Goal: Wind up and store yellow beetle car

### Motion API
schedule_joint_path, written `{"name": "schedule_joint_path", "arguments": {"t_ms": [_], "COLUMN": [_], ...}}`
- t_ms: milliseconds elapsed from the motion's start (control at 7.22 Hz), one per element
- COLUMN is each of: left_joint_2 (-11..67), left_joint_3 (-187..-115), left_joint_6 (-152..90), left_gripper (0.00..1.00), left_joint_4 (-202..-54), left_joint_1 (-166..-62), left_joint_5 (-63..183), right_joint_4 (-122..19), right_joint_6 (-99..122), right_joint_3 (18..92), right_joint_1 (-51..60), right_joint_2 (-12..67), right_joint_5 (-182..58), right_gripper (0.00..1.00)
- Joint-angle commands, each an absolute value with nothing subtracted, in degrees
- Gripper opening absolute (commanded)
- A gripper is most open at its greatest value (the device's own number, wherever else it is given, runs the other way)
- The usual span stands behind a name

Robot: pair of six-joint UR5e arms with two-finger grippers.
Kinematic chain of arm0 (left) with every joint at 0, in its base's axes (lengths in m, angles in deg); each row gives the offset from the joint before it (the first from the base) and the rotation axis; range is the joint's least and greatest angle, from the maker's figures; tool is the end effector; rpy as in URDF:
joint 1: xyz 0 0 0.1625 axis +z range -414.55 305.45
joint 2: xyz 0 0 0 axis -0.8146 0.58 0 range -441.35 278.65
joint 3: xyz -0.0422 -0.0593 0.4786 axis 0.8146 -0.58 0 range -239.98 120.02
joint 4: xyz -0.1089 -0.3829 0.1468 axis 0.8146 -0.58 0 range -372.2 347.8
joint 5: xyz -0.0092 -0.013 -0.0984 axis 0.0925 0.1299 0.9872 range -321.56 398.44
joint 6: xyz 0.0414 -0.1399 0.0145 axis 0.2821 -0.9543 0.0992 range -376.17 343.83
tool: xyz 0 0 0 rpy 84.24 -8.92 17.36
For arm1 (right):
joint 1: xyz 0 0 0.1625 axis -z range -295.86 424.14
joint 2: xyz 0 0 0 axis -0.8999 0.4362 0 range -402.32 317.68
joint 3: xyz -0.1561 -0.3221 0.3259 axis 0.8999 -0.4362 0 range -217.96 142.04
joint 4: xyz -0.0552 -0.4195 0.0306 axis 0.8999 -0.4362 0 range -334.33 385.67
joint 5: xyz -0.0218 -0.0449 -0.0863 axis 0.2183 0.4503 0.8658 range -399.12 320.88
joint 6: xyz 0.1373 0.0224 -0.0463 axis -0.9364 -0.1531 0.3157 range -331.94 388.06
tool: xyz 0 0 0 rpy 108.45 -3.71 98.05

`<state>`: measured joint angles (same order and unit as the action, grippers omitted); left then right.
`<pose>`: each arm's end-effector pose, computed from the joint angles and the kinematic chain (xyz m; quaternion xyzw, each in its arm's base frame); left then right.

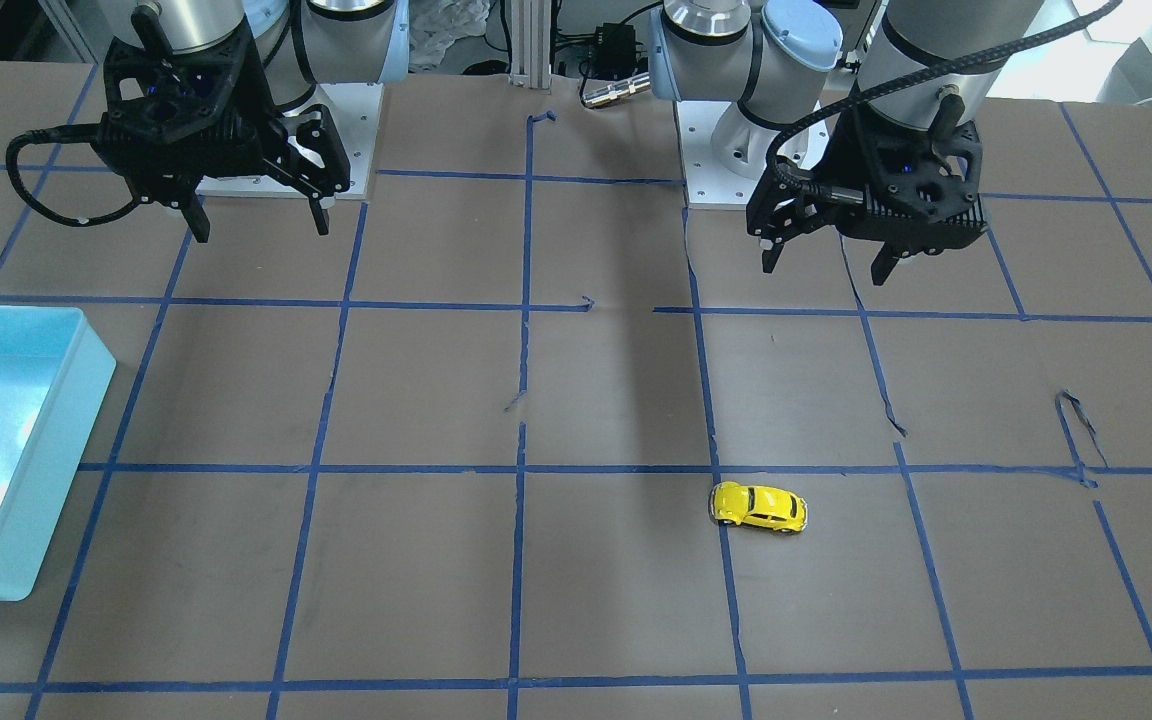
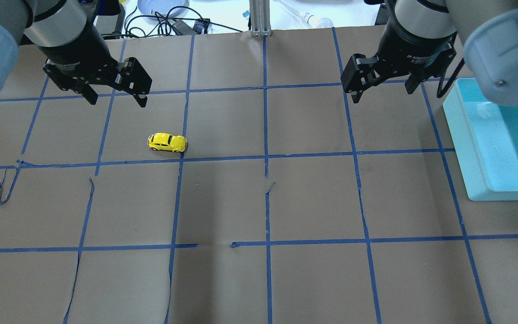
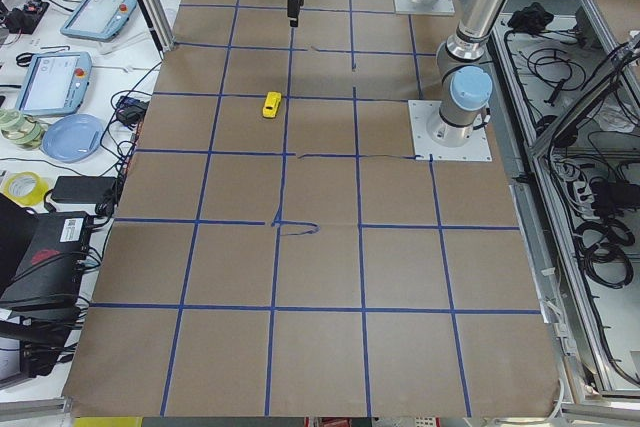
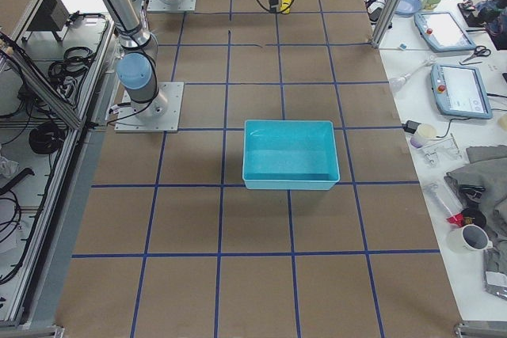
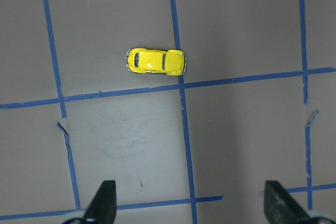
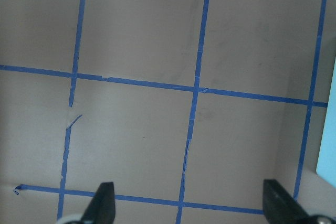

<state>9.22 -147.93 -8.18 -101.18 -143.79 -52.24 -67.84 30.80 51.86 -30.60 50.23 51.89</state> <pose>-0.1249 -0.5152 0.5148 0.0630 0.9978 -0.0212 0.0076 0.1713 -0.4833 0.5304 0.0646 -0.9964 0.0546 0.0078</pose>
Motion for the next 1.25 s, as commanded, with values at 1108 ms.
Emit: {"name": "schedule_joint_path", "arguments": {"t_ms": [1108], "left_joint_2": [26.3], "left_joint_3": [-149.0], "left_joint_6": [40.4], "left_gripper": [0.98], "left_joint_4": [-91.1], "left_joint_1": [-143.3], "left_joint_5": [-52.6], "right_joint_4": [-67.8], "right_joint_6": [30.8], "right_joint_3": [51.9], "right_joint_1": [-30.6], "right_joint_2": [50.2], "right_joint_5": [51.9], "right_gripper": [1.0]}}
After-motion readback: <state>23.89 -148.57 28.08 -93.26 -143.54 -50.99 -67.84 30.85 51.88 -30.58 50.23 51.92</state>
